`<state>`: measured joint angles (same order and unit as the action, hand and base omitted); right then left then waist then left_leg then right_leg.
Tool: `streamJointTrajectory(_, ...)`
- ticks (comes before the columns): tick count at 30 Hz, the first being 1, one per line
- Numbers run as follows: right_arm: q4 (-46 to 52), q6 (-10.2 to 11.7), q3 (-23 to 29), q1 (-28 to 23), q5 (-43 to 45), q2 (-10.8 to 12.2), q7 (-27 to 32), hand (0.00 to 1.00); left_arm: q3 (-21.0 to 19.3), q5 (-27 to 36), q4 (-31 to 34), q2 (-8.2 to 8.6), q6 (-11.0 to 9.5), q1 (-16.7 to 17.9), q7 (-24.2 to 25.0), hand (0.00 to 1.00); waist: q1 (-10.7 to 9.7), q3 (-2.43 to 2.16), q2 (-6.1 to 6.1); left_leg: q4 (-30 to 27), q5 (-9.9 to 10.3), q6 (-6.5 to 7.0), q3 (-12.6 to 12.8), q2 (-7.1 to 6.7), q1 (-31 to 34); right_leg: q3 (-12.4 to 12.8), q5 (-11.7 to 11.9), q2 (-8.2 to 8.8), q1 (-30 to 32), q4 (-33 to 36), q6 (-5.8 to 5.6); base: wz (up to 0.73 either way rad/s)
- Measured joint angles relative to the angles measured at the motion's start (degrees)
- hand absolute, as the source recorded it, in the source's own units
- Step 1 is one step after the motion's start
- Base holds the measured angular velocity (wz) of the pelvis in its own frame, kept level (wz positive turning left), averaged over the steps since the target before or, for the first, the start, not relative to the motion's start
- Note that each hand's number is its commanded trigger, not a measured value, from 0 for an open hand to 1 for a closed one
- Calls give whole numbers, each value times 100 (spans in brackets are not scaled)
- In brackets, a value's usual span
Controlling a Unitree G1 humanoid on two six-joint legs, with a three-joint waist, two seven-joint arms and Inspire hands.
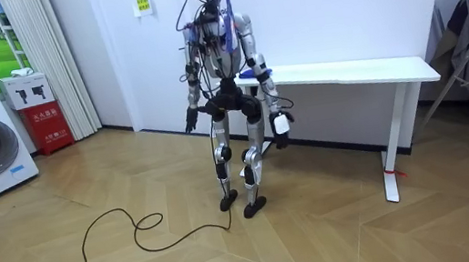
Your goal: Wipe table
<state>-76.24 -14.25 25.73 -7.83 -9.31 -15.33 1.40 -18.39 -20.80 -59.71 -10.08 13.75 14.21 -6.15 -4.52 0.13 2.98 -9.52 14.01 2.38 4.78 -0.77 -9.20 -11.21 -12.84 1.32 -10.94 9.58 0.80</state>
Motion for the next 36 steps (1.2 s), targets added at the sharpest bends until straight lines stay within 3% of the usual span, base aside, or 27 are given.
streamJointTrajectory(2, 68, 25, 570, 199, -233, -544, 378, 0, -179, -11, 69, -211, 1, -11, 13, 0, -125, 4, 69, -10, 0, 0, 17, -2, 23, 18, 0, -2, 21, -1, 0, -4)
streamJointTrajectory(4, 239, 145, 727, 342, -417, -874, 707, 0, -220, -8, 134, -344, -23, -83, 13, 0, -158, 7, 99, -13, -1, 1, 48, 0, 65, 31, 0, -28, 68, 1, -1, -8)
streamJointTrajectory(7, 649, 348, 724, 613, -409, -1259, 1233, 0, -204, 6, 139, -475, -118, -223, 4, 0, -168, 16, 140, -15, -5, 1, 114, 10, 90, 57, 1, -34, 122, 7, 1, -12)
streamJointTrajectory(8, 786, 369, 716, 631, -407, -1291, 1320, 0, -196, 14, 164, -474, -134, -235, 4, 0, -166, 9, 152, -14, -5, 1, 119, 11, 95, 69, 1, -32, 134, 12, 1, -7)
streamJointTrajectory(9, 1118, 380, 711, 700, -340, -1314, 1482, 0, -136, 73, 224, -468, -176, -286, 4, 0, -165, -14, 183, -25, -6, 2, 143, 15, 112, 109, 1, -36, 178, 35, 1, -9)
streamJointTrajectory(14, 3146, 363, 669, 765, 602, -1305, 1878, 0, -21, 109, 309, -427, -214, -326, 7, 0, -149, -33, 169, -41, -23, 17, 257, 4, 179, 194, 3, -36, 326, 52, 0, -12)
streamJointTrajectory(17, 4824, 396, 353, 765, 1539, -1294, 2130, 0, 76, 80, 455, -422, -280, -253, 7, 0, -74, -54, 104, -32, -25, 14, 299, 12, 153, 300, 4, -54, 334, 50, 1, -15)
streamJointTrajectory(19, 6180, 428, 38, 746, 2466, -1158, 2187, 0, 194, 116, 460, -428, -308, -247, 7, 0, -54, -47, 102, -30, -30, 7, 279, 15, 158, 271, 4, -46, 338, 37, 1, 3)
streamJointTrajectory(22, 7370, 581, -504, 730, 3176, -1080, 2199, 0, 577, 112, 462, -398, -331, -330, 7, 0, 100, -18, 110, -10, -32, 3, 283, 16, 127, 321, 4, -68, 308, 15, 2, 2)
streamJointTrajectory(28, 8205, 668, -1445, 866, 3835, -1061, 2129, 0, 831, 98, 599, -328, -381, -393, 7, 0, 507, -5, 157, -9, -32, 3, 235, 17, 202, 244, 4, -19, 352, 16, 2, 6)
streamJointTrajectory(32, 8298, 653, -1974, 1107, 4148, -1058, 1930, 0, 979, 116, 715, -343, -388, -459, 6, 0, 644, 0, 142, -10, -33, 4, 100, 6, 251, 161, 4, -31, 361, 16, 2, 14)
streamJointTrajectory(34, 8427, 666, -2390, 1339, 4192, -1003, 1767, 0, 1253, 115, 743, -316, -386, -534, 13, 0, 656, 26, 96, -10, -33, 5, 54, 5, 292, 151, 4, -41, 383, 8, 2, 6)
streamJointTrajectory(36, 8471, 621, -2658, 1471, 4369, -916, 1587, 0, 1379, 110, 742, -302, -390, -649, 67, 0, 734, 14, 81, -14, -33, 5, 36, 12, 347, 141, 4, -38, 439, 9, 2, 5)
